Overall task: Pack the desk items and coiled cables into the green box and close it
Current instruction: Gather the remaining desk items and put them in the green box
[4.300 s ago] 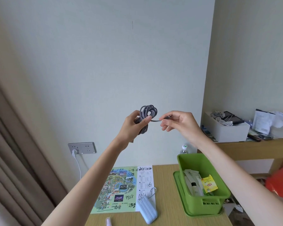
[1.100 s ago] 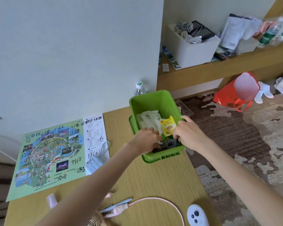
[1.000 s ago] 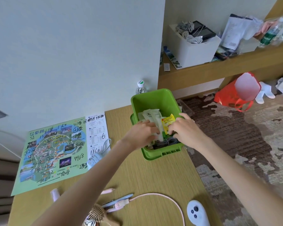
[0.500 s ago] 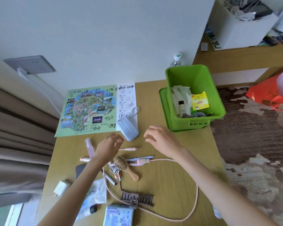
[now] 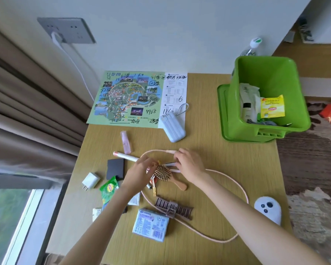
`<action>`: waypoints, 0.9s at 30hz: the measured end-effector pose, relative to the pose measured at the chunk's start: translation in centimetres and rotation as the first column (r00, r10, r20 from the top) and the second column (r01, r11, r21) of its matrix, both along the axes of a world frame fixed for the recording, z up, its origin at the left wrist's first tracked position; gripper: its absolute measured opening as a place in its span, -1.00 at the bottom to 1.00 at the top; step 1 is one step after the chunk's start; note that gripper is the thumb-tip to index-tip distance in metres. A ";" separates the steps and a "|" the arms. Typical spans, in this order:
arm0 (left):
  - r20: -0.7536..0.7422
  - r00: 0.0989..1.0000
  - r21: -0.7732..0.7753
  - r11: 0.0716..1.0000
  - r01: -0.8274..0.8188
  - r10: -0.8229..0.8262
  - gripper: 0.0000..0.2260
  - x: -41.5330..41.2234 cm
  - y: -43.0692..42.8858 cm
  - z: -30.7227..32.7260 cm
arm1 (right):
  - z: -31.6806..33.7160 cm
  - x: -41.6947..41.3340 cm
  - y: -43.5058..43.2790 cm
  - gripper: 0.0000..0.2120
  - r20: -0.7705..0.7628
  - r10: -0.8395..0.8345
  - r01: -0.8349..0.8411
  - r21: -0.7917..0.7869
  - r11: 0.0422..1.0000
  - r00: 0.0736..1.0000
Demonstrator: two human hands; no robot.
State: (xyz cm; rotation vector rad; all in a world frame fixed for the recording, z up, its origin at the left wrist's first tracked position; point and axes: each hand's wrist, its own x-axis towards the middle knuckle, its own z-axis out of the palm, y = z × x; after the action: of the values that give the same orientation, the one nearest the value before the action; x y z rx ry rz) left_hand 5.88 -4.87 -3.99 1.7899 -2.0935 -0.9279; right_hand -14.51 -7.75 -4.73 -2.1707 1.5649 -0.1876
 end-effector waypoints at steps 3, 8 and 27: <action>-0.016 0.998 -0.025 0.997 -0.066 0.066 -0.84 0.2 0.6 0.1 | -0.2 0.9 -0.6 -0.73 -0.061 0.096 -0.097 -0.016 0.995 0.994; -0.004 0.996 -0.161 0.982 -0.093 0.094 -0.89 -0.9 0.3 0.7 | 0.0 -0.1 -1.3 -0.79 -0.139 0.181 -0.185 -0.018 0.983 0.974; 0.437 0.852 0.006 0.948 0.318 -0.288 -0.67 -8.3 -3.8 -0.9 | -1.1 -8.6 -1.2 -0.83 -0.174 -0.082 0.099 0.090 0.991 0.981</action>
State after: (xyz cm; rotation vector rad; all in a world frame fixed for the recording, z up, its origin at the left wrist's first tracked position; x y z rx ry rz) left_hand -2.46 -8.67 -4.92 1.7889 -2.7099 -0.5416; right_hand -23.08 -8.94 -5.78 -2.0870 1.7296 0.0471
